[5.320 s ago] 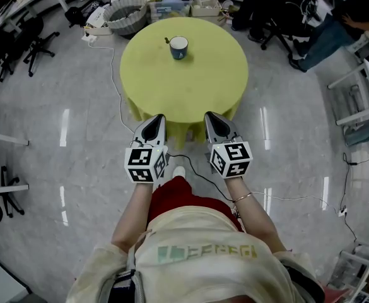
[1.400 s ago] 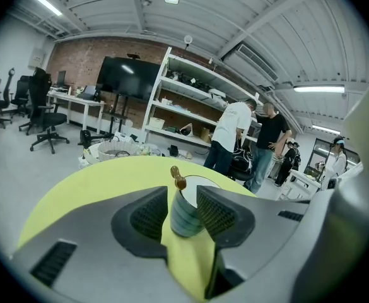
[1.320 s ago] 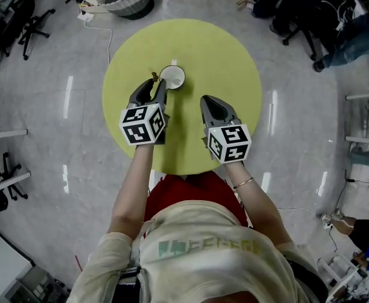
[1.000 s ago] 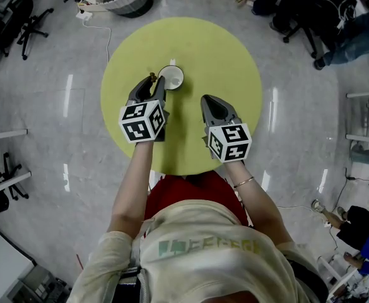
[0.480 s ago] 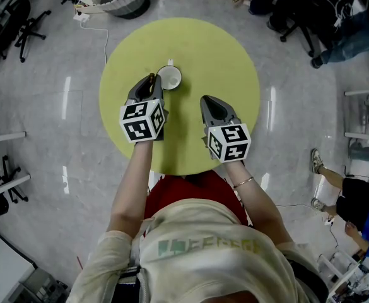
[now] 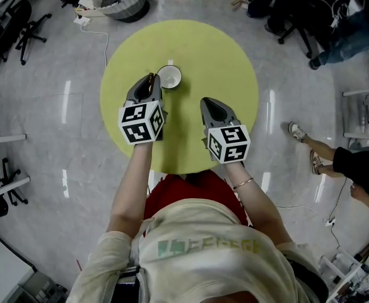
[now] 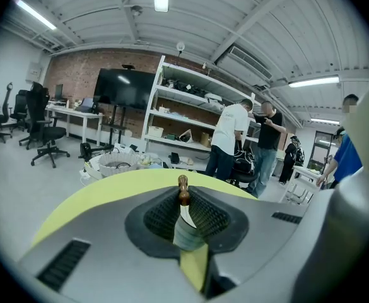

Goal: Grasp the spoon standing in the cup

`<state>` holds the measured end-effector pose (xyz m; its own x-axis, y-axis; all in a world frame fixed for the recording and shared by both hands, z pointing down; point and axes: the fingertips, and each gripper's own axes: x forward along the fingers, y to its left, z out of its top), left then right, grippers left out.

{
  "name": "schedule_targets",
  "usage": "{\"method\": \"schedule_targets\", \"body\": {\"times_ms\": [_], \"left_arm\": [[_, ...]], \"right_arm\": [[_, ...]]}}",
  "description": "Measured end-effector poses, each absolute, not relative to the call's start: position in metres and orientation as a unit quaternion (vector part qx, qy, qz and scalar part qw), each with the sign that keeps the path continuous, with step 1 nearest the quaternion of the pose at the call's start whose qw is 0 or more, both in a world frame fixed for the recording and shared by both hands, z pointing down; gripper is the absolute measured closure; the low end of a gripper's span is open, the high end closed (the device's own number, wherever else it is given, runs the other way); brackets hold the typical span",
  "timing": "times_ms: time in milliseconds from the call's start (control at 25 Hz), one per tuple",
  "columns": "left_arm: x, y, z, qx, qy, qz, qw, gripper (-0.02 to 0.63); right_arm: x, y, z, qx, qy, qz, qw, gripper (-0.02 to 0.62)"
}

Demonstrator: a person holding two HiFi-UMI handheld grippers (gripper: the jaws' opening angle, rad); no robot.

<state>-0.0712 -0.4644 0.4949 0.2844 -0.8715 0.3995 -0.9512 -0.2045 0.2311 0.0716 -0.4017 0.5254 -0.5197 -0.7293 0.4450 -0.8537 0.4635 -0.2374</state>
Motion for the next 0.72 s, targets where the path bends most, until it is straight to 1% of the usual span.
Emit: {"method": "schedule_targets", "body": {"times_ms": [720], "left_arm": [[-0.091,-0.425,0.435,0.776,-0.606,0.029,0.170,0.555]], "right_arm": [[0.062,-0.368,0.504,0.473,-0.850,0.194,0.130,0.557]]}}
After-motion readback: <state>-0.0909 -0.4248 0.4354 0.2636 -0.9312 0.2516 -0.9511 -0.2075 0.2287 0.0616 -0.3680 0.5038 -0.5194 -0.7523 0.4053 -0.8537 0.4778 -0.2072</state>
